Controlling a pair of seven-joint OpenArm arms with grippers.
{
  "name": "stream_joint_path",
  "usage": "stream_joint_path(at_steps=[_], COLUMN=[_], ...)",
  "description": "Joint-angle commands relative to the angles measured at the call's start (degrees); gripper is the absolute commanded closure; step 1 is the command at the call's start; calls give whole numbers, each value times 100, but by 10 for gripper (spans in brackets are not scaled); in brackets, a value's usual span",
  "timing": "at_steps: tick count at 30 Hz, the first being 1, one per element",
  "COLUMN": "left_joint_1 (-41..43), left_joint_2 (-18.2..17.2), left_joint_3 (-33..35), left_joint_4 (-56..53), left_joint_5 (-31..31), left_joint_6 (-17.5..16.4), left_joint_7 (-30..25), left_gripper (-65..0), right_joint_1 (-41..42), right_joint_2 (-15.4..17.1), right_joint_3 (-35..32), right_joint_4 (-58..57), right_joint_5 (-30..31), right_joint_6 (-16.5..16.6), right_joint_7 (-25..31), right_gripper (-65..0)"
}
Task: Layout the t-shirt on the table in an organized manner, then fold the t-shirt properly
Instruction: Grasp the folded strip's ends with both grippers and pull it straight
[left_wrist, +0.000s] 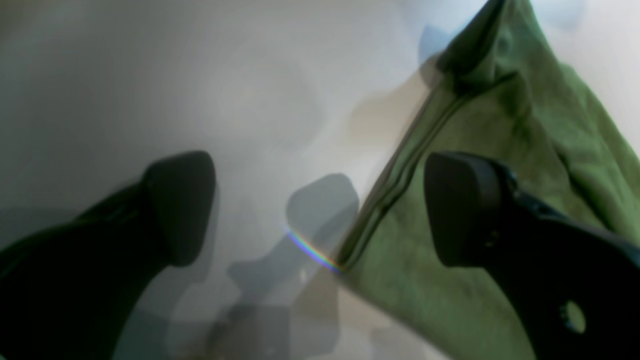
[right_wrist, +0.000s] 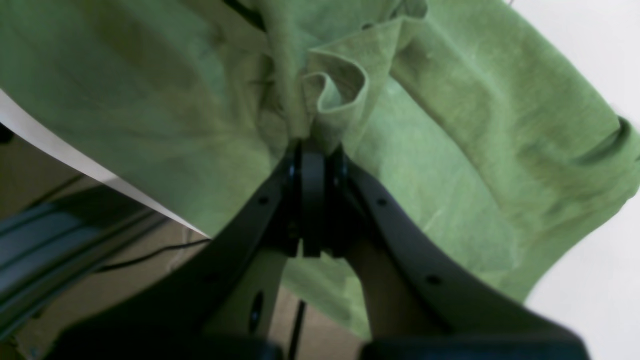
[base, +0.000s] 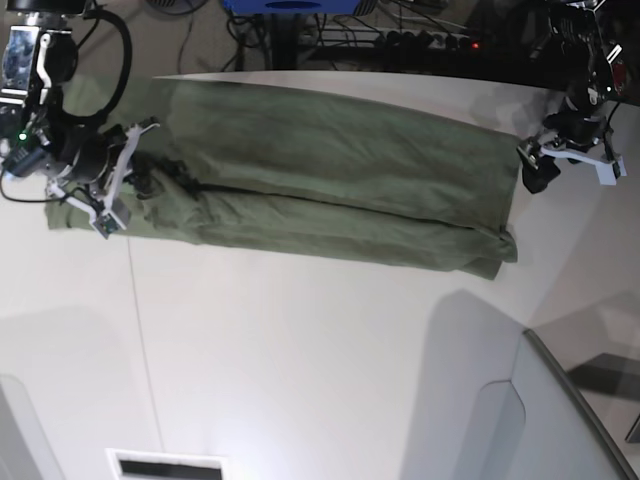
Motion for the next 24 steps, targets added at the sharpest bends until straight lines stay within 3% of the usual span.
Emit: stream_joint_path(at_steps=[1,15,17,21,24], left_joint_1=[-10,-177,-177,-221,-308], left_joint_2=[-76,-84,-93,-93,-84], left_joint_3=[-23,-23,-23,-23,-23], left_joint_4=[81,-245,-245,-245,-324], left_joint_5=[-72,-72,-72,-72,-72], left_joint_6=[-7,-7,-7,2,2], left_joint_7=[-113,-113,-113,-113,-113], left_gripper=[-650,-650,-650,-650,-650], right_joint_1=[5,-364,-364,-356,-356], right_joint_2=[1,-166,-184,-254,-307], right_joint_3=[35,175,175,228,668], right_joint_4=[85,-153,-214,-179,-65], right_joint_5=[80,80,89,388,564], right_joint_6=[8,8,8,8,8], right_joint_7=[45,54,-70,-289,-272], right_gripper=[0,-5,-54,-254,-348])
